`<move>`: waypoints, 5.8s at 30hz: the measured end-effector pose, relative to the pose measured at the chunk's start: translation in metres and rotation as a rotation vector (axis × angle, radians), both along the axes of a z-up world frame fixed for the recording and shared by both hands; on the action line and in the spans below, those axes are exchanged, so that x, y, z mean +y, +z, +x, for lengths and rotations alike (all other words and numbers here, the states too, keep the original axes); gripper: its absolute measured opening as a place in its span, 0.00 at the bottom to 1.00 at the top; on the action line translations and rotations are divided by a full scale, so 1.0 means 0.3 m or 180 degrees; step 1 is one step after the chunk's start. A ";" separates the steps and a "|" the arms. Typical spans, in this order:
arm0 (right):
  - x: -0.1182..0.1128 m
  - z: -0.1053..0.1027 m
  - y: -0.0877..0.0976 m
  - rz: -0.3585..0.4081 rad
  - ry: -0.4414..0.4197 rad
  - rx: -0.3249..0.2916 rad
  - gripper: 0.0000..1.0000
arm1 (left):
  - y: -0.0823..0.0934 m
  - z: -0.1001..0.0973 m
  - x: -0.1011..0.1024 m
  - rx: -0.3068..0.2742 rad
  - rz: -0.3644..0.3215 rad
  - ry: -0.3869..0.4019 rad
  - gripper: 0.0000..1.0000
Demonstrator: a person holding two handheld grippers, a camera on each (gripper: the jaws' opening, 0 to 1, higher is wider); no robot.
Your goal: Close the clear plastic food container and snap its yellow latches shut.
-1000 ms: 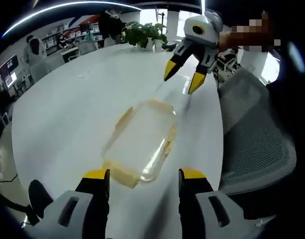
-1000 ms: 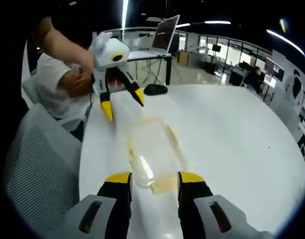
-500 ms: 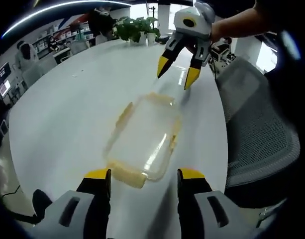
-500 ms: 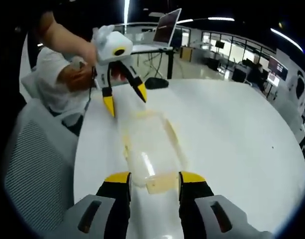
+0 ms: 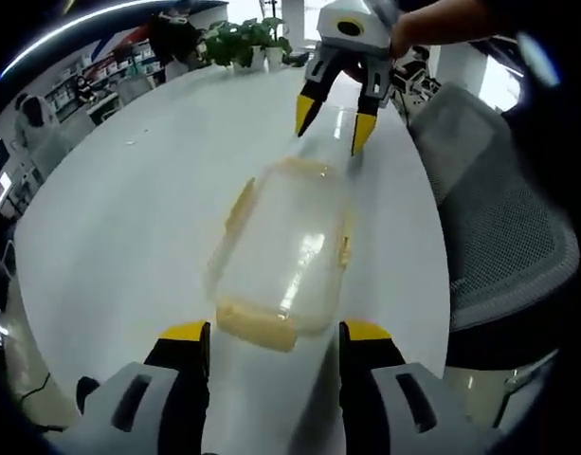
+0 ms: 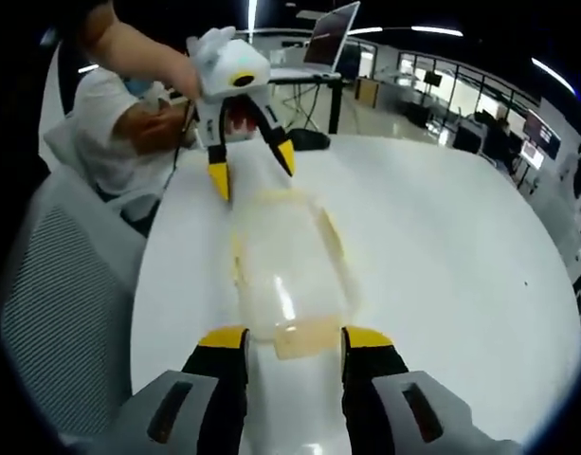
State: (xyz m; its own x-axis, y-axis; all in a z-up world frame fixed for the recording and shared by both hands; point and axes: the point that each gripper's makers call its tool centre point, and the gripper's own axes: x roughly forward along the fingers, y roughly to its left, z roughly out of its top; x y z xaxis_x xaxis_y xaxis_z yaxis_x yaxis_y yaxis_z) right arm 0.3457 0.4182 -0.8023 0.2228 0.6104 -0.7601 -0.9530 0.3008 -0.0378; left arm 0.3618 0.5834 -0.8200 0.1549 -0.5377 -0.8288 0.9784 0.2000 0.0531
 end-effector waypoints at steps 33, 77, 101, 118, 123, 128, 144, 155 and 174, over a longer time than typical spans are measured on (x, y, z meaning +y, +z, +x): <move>0.006 0.041 -0.091 -0.0311 0.0267 0.0155 0.41 | -0.054 0.036 0.021 -0.0104 0.0416 -0.0770 0.46; 0.009 0.017 -0.133 -0.0671 0.0553 0.0255 0.39 | -0.065 0.003 -0.012 0.0146 0.0434 -0.0826 0.39; 0.018 0.022 -0.140 -0.0861 0.0681 0.0312 0.41 | -0.075 0.006 -0.010 0.0177 0.0796 -0.0812 0.40; 0.014 0.018 -0.152 -0.1178 0.0723 0.0350 0.40 | -0.077 0.002 -0.014 0.0189 0.0789 -0.0775 0.40; 0.011 0.024 -0.148 -0.1106 0.0737 0.0335 0.40 | -0.074 0.003 -0.013 0.0178 0.0767 -0.0771 0.39; 0.010 0.029 -0.147 -0.1101 0.0752 0.0322 0.40 | -0.071 0.007 -0.015 0.0224 0.0818 -0.0717 0.40; 0.025 0.024 -0.046 -0.0906 0.0697 0.0314 0.40 | 0.034 0.011 0.002 0.0262 0.0891 -0.0741 0.40; -0.004 0.028 0.058 -0.0945 0.0755 0.0279 0.40 | 0.126 0.001 -0.026 0.0242 0.0828 -0.0675 0.40; -0.056 0.027 0.131 -0.0931 0.0706 0.0264 0.40 | 0.222 0.006 -0.080 0.0185 0.0839 -0.0676 0.39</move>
State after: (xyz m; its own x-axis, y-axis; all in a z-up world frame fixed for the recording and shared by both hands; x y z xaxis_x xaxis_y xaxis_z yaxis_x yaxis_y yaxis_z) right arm 0.3538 0.4014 -0.7630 0.0398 0.3913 -0.9194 -0.9971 0.0746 -0.0114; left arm 0.3636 0.5595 -0.7533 0.0108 -0.3190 -0.9477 0.9996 -0.0216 0.0187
